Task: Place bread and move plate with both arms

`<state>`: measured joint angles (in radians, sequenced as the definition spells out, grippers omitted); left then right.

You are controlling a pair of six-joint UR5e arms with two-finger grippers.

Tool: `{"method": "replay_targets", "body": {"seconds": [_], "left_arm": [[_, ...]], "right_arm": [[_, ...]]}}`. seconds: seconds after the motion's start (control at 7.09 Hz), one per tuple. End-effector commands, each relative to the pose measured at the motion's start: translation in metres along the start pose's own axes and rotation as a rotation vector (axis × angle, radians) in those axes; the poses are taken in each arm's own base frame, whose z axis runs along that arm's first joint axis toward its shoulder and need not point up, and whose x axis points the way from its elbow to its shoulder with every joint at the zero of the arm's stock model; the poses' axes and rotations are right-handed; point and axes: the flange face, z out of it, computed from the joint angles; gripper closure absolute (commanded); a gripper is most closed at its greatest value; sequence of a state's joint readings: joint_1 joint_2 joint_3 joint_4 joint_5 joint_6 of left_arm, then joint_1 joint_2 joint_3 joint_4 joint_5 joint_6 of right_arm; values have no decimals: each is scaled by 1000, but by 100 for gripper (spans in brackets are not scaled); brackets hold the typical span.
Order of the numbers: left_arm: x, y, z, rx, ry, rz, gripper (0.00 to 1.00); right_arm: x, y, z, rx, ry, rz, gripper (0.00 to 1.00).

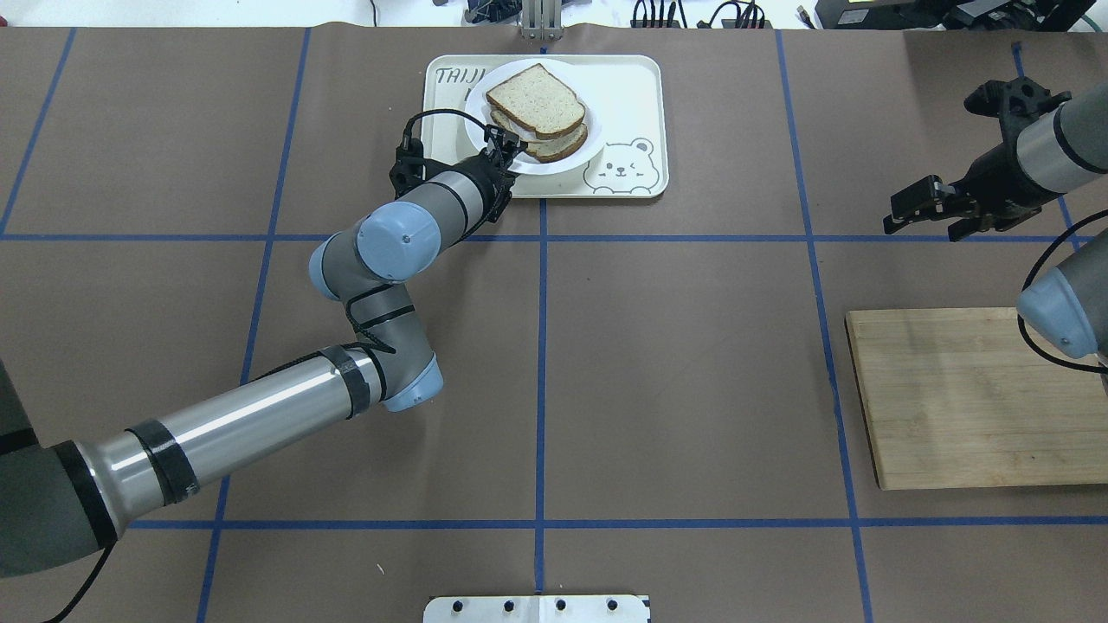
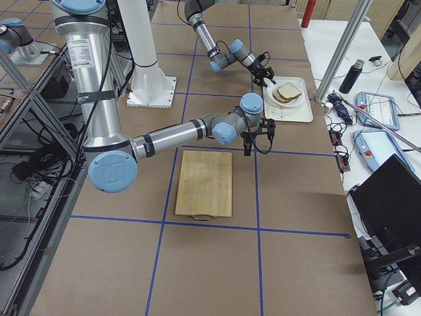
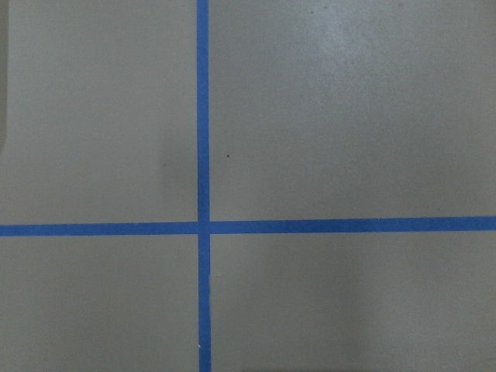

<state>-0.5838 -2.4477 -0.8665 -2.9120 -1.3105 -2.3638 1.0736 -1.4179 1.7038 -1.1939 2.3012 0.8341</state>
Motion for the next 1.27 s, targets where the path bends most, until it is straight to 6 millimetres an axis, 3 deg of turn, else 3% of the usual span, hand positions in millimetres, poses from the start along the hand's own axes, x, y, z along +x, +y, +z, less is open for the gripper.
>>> {"method": "replay_targets", "body": {"seconds": [0.0,0.28,0.42,0.56,0.71,0.85,0.99,1.13], "left_arm": [[-6,-28,-79,-124,6,52,2],[-15,-45,-122,-204,-36,55,2],[-12,-59,-164,-233,-21,53,2],[-24,-91,-222,-229,-21,76,2],[-34,-117,-265,-215,-13,307,2],[-53,-148,-290,-180,-35,517,2],[-67,-192,-310,-124,-76,671,2],[-64,-233,-324,-64,-101,851,2]], "right_arm": [[-2,1,-1,-5,-6,1,0],[0,0,2,-9,-1,4,0],[1,0,0,-3,1,6,0],[5,-4,-6,11,4,11,0],[12,-10,-13,37,15,19,0],[19,-15,-22,75,34,28,0],[33,-18,-29,92,47,47,0],[46,-21,-38,112,56,45,0]]}}
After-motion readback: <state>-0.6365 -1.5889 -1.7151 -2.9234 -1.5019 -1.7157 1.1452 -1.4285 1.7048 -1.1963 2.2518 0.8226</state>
